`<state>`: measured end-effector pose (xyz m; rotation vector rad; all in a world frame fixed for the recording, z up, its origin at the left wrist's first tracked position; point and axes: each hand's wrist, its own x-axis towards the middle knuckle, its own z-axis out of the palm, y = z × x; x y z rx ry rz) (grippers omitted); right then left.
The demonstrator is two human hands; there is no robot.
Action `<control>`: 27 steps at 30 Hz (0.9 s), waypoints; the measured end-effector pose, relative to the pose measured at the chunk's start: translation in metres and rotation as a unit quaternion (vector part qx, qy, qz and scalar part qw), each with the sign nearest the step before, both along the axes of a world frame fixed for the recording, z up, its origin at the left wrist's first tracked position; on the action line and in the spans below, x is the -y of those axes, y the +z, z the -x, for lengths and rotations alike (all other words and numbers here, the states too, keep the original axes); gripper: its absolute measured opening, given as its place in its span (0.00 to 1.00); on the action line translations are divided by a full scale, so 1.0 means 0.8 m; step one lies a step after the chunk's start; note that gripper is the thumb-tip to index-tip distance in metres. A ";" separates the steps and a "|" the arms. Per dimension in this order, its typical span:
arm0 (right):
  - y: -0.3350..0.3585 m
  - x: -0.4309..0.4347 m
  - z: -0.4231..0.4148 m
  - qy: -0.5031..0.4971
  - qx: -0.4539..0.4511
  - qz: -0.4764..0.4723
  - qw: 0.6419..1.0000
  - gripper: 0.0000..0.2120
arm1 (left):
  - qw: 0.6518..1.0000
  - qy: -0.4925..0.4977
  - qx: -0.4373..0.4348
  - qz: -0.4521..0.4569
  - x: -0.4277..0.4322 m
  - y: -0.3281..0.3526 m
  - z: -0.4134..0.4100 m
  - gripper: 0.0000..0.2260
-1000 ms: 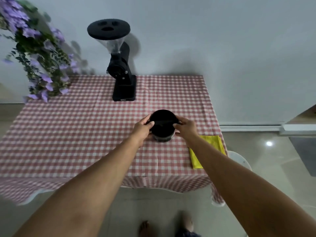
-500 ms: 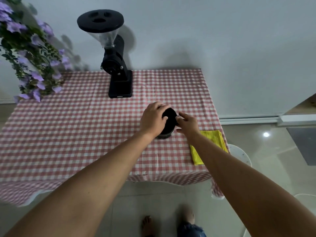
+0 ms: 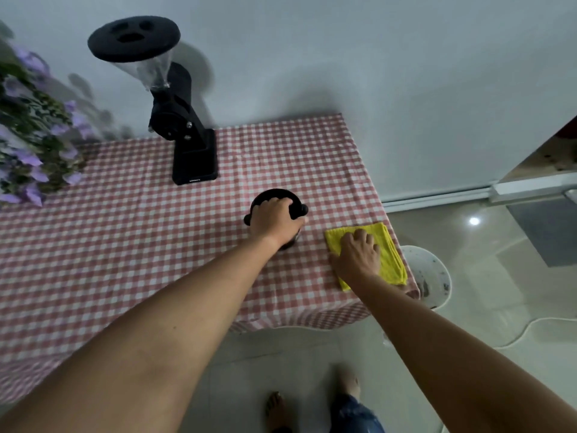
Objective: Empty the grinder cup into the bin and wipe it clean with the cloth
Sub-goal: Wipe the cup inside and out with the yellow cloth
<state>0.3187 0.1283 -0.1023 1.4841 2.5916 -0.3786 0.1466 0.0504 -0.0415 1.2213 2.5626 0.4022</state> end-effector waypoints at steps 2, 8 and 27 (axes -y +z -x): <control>-0.002 0.000 -0.004 -0.009 -0.006 0.003 1.000 0.25 | 1.000 0.009 0.002 0.000 -0.002 0.004 -0.002 0.16; 0.013 -0.005 -0.002 -0.071 -0.090 0.042 0.992 0.14 | 0.995 0.031 0.094 -0.023 0.005 0.017 -0.002 0.16; 0.053 0.045 0.064 0.005 -0.336 0.128 0.933 0.24 | 0.930 0.131 0.311 -0.146 0.027 0.011 0.025 0.23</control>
